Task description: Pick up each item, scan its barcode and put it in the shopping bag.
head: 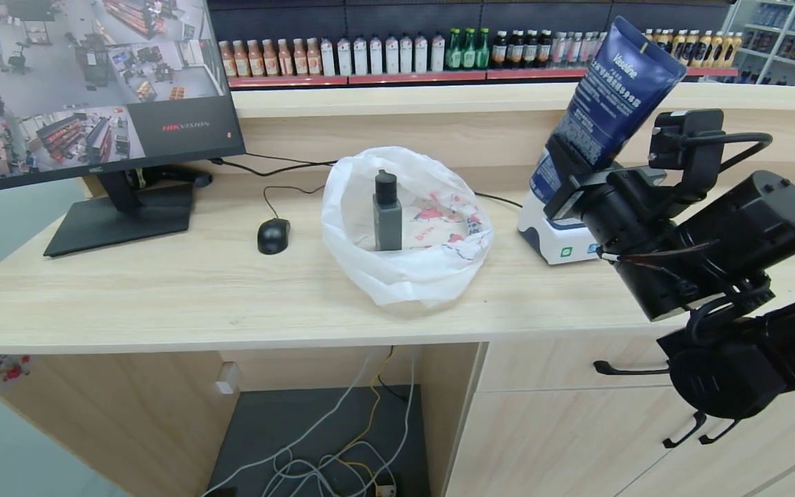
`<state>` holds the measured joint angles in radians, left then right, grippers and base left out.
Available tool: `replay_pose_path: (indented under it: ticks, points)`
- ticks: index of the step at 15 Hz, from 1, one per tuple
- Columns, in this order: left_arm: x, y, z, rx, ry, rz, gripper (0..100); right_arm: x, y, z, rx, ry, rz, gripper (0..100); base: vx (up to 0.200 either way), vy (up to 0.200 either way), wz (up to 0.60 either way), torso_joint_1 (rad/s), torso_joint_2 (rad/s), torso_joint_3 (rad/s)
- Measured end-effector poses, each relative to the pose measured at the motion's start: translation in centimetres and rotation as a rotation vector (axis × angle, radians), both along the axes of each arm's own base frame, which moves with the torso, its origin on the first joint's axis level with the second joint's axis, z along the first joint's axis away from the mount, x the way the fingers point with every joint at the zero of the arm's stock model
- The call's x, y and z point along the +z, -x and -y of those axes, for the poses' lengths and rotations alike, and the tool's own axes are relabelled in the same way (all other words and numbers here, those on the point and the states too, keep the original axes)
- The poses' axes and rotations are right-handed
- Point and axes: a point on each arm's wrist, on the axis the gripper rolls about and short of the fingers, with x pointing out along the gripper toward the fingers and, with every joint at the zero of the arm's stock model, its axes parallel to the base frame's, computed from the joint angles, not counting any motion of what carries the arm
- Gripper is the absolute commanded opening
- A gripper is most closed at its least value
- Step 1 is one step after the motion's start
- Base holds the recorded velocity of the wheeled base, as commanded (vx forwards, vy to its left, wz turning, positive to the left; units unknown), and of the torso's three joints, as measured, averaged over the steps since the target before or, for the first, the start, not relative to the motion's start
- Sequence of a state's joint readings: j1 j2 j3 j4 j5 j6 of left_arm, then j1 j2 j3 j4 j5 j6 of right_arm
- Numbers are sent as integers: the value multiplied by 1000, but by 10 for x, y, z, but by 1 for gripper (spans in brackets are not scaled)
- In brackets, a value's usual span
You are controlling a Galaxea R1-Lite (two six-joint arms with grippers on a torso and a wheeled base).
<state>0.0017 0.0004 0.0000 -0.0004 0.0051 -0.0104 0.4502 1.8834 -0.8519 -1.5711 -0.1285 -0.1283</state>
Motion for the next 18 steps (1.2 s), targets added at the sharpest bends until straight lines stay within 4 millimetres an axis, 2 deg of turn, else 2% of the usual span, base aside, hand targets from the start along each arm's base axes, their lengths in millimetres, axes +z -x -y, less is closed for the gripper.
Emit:
replay_pose_path:
  ticks: [1, 6, 11, 18]
  points:
    - [0, 0, 0, 0, 0, 0, 100, -1, 0, -1, 5, -2, -6, 0, 0, 200, 0, 12, 2, -2]
    - [0, 0, 0, 1, -4, 0, 100, -5, -5, -3, 19, -13, -21, 0, 0, 0, 0, 0, 0, 0]
    - [0, 0, 0, 0, -5, 0, 100, -3, -23, -14, 23, 1, -92, 0, 0, 0, 0, 0, 0, 0]
    - [0, 0, 0, 0, -8, 0, 100, 3, -55, -52, -9, -42, -161, 0, 0, 0, 0, 0, 0, 0]
